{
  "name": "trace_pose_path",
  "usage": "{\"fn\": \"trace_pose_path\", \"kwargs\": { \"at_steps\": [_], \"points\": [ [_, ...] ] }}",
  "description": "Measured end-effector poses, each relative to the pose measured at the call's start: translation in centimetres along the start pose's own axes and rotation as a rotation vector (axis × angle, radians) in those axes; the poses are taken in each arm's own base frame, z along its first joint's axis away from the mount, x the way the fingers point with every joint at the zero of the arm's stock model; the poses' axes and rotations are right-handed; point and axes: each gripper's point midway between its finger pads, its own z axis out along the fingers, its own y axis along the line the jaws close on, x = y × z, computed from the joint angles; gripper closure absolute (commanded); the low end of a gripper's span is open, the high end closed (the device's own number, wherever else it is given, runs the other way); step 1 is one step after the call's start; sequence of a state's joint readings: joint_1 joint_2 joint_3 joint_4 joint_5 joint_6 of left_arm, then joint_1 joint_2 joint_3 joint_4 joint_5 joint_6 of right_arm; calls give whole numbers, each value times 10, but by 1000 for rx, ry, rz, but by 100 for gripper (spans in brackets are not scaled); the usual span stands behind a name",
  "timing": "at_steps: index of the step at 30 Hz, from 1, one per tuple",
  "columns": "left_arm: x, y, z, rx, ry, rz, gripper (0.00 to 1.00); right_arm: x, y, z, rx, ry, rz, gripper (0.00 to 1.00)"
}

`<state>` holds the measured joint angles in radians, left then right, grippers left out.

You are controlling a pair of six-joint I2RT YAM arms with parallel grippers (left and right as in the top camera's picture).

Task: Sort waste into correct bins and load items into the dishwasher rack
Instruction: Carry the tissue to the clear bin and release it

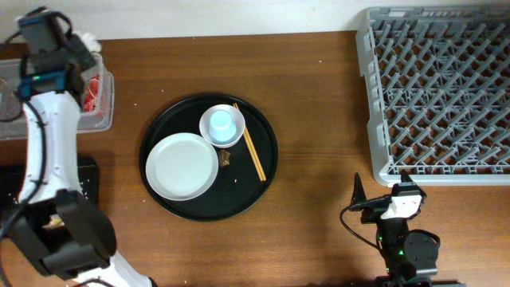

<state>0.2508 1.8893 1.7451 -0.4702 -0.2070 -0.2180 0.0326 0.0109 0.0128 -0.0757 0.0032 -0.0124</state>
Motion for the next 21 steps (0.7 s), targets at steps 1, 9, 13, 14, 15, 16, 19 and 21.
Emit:
{"fn": "trace_pose_path", "kwargs": {
  "at_steps": [1,9,13,14,15,16,19,21],
  "points": [
    [6,17,15,-40,13,-12,100,0,0,0,0,0,0,2],
    [39,79,85,-159,58,-66,2,0,0,0,0,0,0,2],
    [50,92,84,-185,108,-72,1,0,0,0,0,0,0,2],
    [53,93,83,-189,121,-71,1,0,0,0,0,0,0,2],
    [57,93,82,-191,137,-68,1,0,0,0,0,0,0,1],
    [59,94,81,-193,148,-66,1,0,0,0,0,0,0,2],
    [40,90,59,-176,112,-95,1,0,0,0,0,0,0,1],
    [5,75,17,-89,47,-123,1,0,0,0,0,0,0,2]
  ]
}}
